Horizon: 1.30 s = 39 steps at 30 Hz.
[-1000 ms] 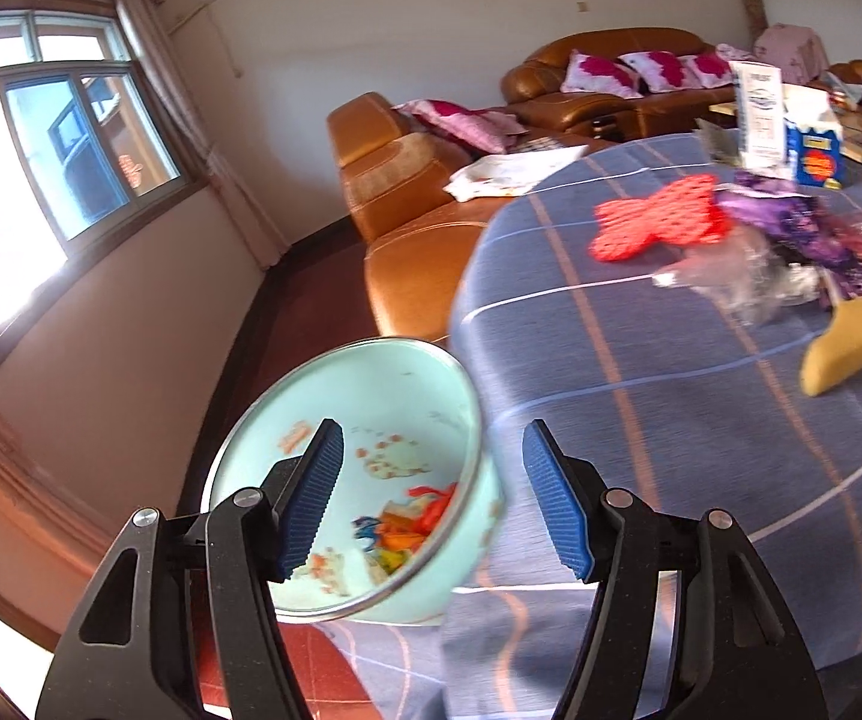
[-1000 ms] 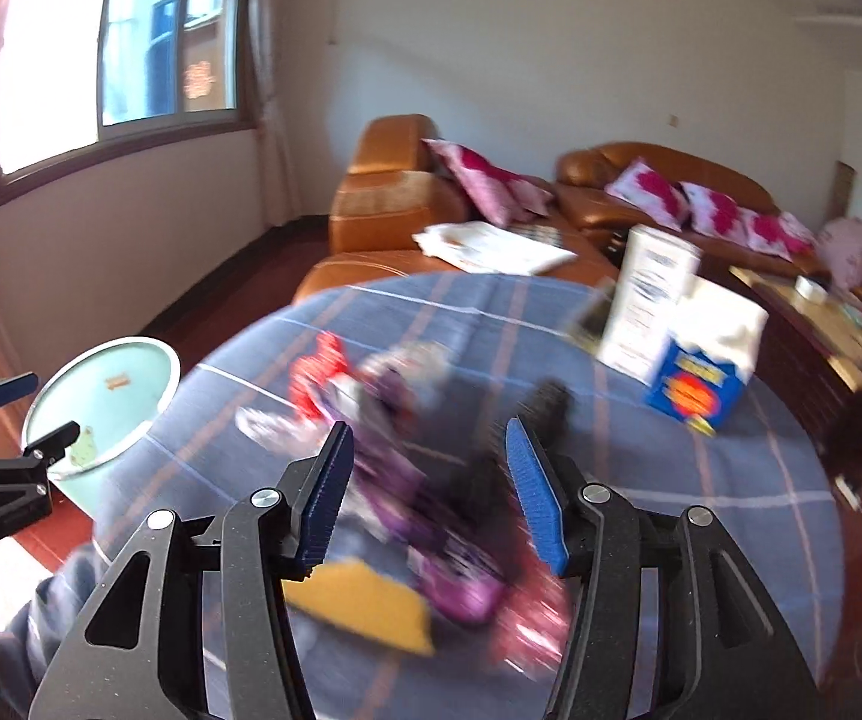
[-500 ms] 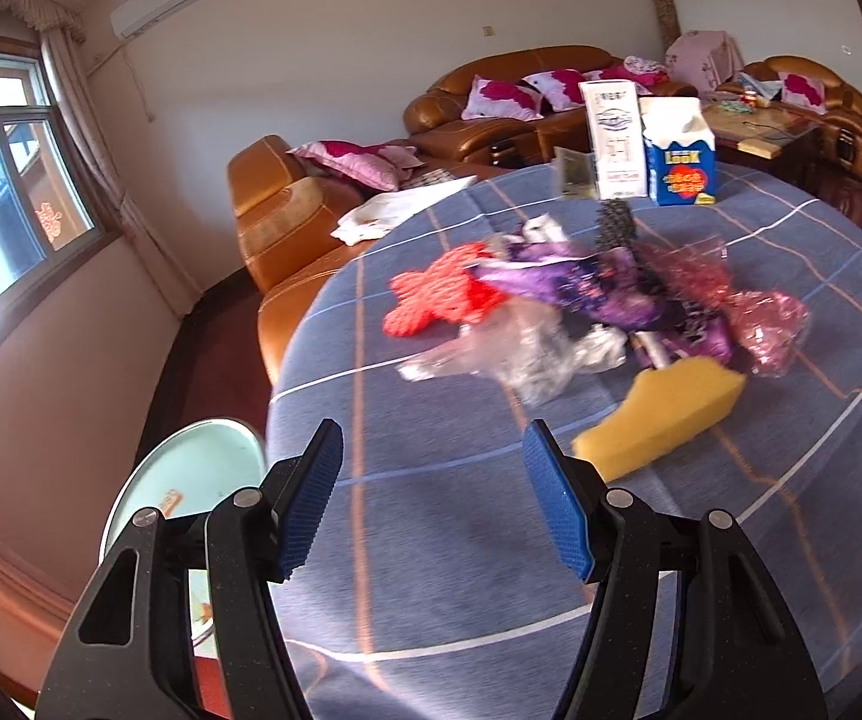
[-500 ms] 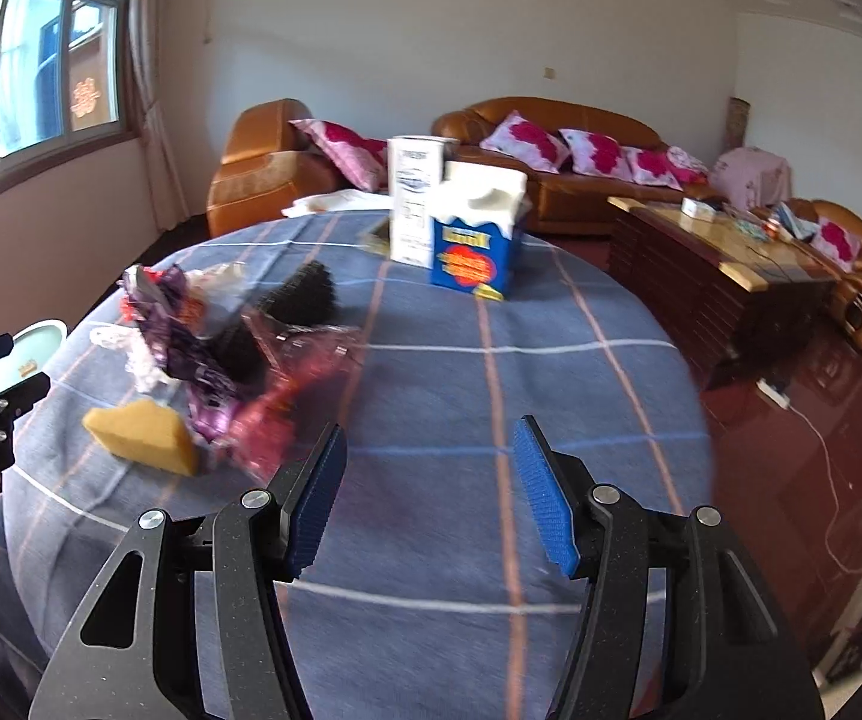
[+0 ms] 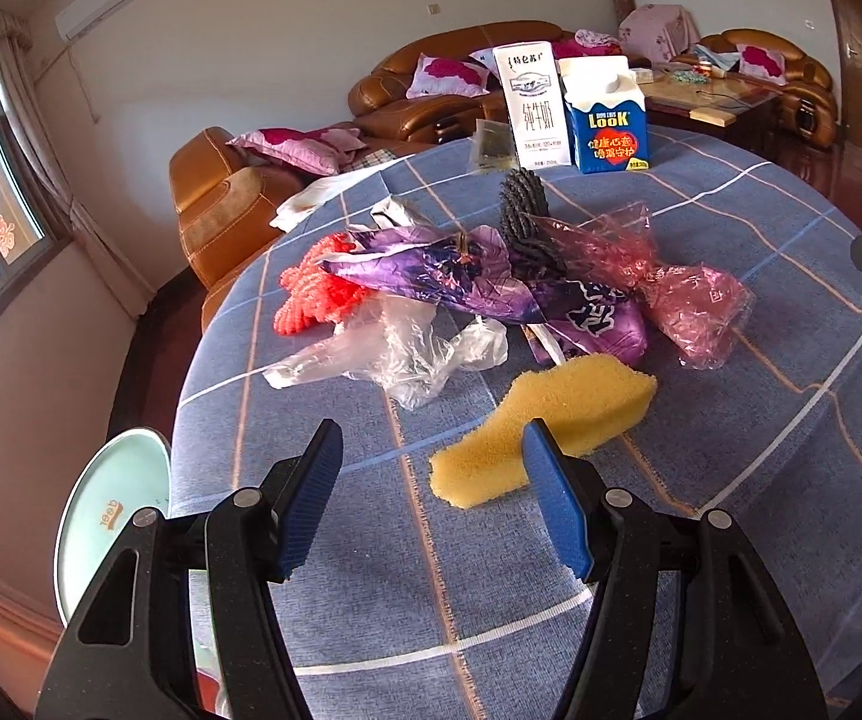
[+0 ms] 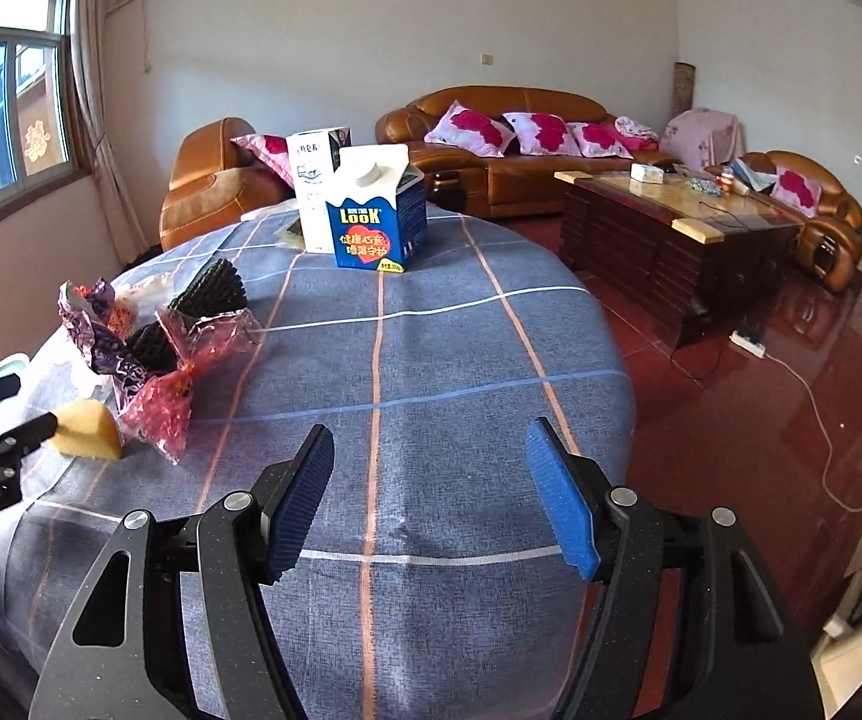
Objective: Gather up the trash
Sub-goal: 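Grasp the yellow sponge with the left tool, then grasp the pink plastic bag with the right tool while the left tool lifts the sponge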
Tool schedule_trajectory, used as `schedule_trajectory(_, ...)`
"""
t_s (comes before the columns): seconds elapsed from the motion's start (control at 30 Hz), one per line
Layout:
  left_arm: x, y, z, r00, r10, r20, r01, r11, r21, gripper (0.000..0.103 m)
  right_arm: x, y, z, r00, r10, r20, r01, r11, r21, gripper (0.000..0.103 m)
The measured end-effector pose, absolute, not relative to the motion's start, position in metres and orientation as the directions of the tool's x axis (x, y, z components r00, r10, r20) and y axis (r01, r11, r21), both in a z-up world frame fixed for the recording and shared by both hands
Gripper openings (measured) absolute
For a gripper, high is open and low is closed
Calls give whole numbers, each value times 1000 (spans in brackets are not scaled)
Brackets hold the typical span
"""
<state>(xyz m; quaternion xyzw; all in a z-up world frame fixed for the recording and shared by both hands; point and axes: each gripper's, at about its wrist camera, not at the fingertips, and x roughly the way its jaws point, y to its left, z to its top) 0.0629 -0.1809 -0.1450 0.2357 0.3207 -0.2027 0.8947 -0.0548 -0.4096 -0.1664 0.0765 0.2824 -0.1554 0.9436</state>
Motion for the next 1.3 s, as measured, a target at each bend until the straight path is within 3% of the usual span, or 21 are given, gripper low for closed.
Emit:
schedule_trajectory(0.07,65,-181,-146,704,-219,-676,520,807,279,60,-54,-406,-168,794,-242,-558,328,943,59,66)
schedule_trajectory(0.23,70,-182,-149,667,-251,-702,551,800,237,46,-50,-401,-171,793,-227,-565,314,947,60,66)
schedule_trajectory(0.3,70,-185,-151,641,-279,-715,578,788,211,29,-49,-400,-171,794,-226,-565,313,948,61,66)
schedule_trajectory(0.47,71,-184,-152,620,-299,-726,590,787,180,23,-50,-397,-170,798,-221,-561,307,950,62,66)
schedule_trajectory(0.6,71,-183,-152,614,-304,-728,594,785,173,12,-48,-392,-170,800,-216,-560,299,952,60,66)
schedule_trajectory(0.97,67,-151,-117,670,-298,-680,547,817,180,10,-46,-383,-161,820,-188,-541,271,959,78,66)
schedule_trajectory(1.3,72,-98,-90,762,-208,-613,426,874,234,10,-9,-339,-149,832,-80,-548,155,984,92,66)
